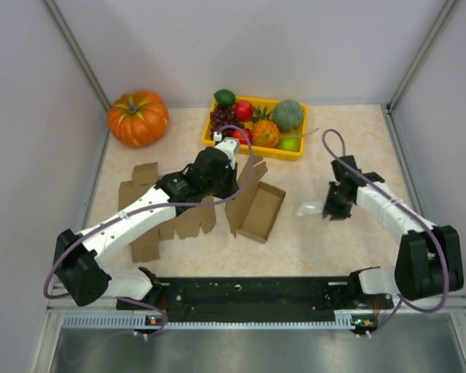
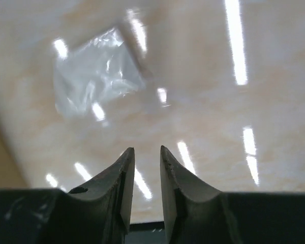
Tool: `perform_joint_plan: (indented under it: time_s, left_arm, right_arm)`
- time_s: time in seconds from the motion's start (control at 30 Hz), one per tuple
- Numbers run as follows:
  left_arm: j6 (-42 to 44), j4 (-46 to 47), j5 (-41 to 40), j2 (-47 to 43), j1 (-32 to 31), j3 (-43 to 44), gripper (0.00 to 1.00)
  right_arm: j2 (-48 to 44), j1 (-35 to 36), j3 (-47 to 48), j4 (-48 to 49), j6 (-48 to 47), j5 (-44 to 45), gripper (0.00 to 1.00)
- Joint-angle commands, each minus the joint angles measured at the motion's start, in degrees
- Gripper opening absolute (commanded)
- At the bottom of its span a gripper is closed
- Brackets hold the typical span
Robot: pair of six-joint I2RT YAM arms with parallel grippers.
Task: Fold the paper box
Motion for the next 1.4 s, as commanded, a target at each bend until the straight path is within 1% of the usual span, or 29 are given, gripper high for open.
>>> perform_joint_plan:
  time_s: [0.0,0.03,0.07,0.1,0.13,0.17,0.23,0.27,0.3,0.33,0.37,0.4,0.43,0.47,0.5,0.53,0.6,0.63,0.67,0.7,0.77,0.8,0.87,0.97,1.1,1.2,1.27,1.3,1.37]
  left_arm:
    - [2.87,3.61,-0.13,0.50,-0.11,-0.43,0.00]
    - [3.66,3.71,0.40,0.67,-0.11,-0.35,0.00]
    - [4.97,3.80,0.76,1.11,-0.03,-0.35,0.00]
    - [5.33,3.80,0.67,1.12,-0.03,-0.26,0.00]
    - [5.42,3.71,0.24,1.20,-0.03,-0.26,0.00]
    - [6.12,3.80,0.14,1.12,-0.03,-0.26,0.00]
    - [6.57,4.85,-0.20,1.03,-0.03,-1.05,0.00]
    - [6.22,4.33,-0.73,1.11,-0.03,-0.87,0.00]
    - [5.69,2.76,-1.43,0.94,-0.03,0.00,0.00]
    - [5.17,0.83,-2.31,0.94,-0.03,0.09,0.00]
    - [4.55,-1.80,-6.41,0.07,0.06,0.44,0.00]
    - [4.28,-3.57,-8.88,-0.72,0.15,0.88,0.00]
    - [4.54,-5.41,-9.78,-1.77,0.32,0.62,0.00]
    - [4.81,-5.43,-9.61,-3.96,1.02,0.01,0.00]
    - [4.72,-6.56,-9.79,-4.85,1.29,-0.60,0.00]
    - [3.76,-8.14,-10.40,-6.17,1.38,-0.52,0.00]
    - [2.79,-11.14,-11.36,-7.32,1.64,-1.13,0.00]
    - [1.92,-11.75,-11.63,-7.93,1.73,-1.48,0.00]
    - [0.60,-12.28,-11.72,-9.07,2.17,-1.84,0.00]
    - [-0.19,-12.72,-13.29,-9.60,2.17,-2.88,0.00]
    - [-2.57,-12.03,-15.49,-11.18,2.52,-4.20,0.00]
    - [-2.83,-11.41,-15.07,-11.54,2.87,-5.60,0.00]
    - [-4.06,-10.79,-14.80,-12.16,3.40,-6.32,0.00]
    - [-5.82,-11.23,-17.17,-12.59,4.02,-6.85,0.00]
    - [-6.44,-10.71,-16.74,-14.17,4.46,-8.34,0.00]
    - [-6.62,-10.18,-16.64,-15.05,4.55,-9.22,0.00]
    - [-6.62,-10.27,-16.73,-15.32,4.72,-9.22,0.00]
    - [-6.62,-10.27,-16.73,-15.49,4.72,-9.22,0.00]
    - [-6.70,-10.18,-16.82,-15.67,4.81,-9.31,0.00]
  right_arm:
    - [-6.50,17.94,10.70,-3.12,9.88,-4.87,0.18]
    - [-6.15,20.93,13.32,-2.33,11.84,-5.31,0.18]
    - [-4.93,25.57,14.13,-0.76,13.51,-6.79,0.19]
    - [-3.96,27.01,14.66,1.00,16.57,-7.33,0.19]
    - [-2.99,28.67,14.50,6.06,17.47,-7.94,0.21]
    - [-1.94,30.26,14.49,7.68,18.35,-7.77,0.21]
    - [2.11,30.62,14.67,10.50,19.41,-9.87,0.21]
    - [2.38,30.36,14.50,10.51,18.63,-6.84,0.25]
    - [1.42,30.01,14.15,10.77,15.32,-4.02,0.35]
    - [0.72,29.31,12.75,10.86,14.06,-0.51,0.52]
    - [-0.07,27.31,11.69,12.51,12.83,-0.65,0.58]
    - [-0.86,22.50,10.12,15.57,9.08,-3.09,0.60]
    - [-0.96,20.45,8.71,17.43,7.65,-5.12,0.61]
    - [-0.09,19.65,9.74,17.71,5.11,-3.74,0.64]
    - [1.57,19.46,11.31,17.28,-0.13,-3.29,0.67]
    - [5.07,19.46,14.64,16.58,-1.58,-3.38,0.71]
    - [9.39,19.55,17.55,16.75,-6.74,-5.83,0.75]
    - [11.15,19.99,20.35,16.83,-9.21,-6.01,0.78]
    - [15.00,20.16,21.86,17.01,-12.02,-8.97,0.80]
    - [16.60,20.17,23.53,16.66,-17.10,-10.57,0.80]
    - [21.42,20.60,27.31,17.10,-20.82,-11.20,0.82]
    - [23.45,20.87,28.46,17.01,-22.84,-10.33,0.82]
    - [27.93,22.09,31.63,17.01,-24.44,-9.10,0.82]
    - [31.20,24.20,33.83,18.06,-26.99,-7.08,0.82]
    - [35.76,25.26,36.28,18.33,-31.01,-5.93,0.80]
    - [37.79,26.14,37.08,17.10,-32.44,-5.58,0.77]
    - [39.20,26.84,37.61,14.66,-32.35,-3.39,0.73]
    - [39.64,27.28,37.35,13.68,-32.01,-3.29,0.70]
    - [39.56,27.37,35.25,13.50,-31.04,-2.42,0.62]
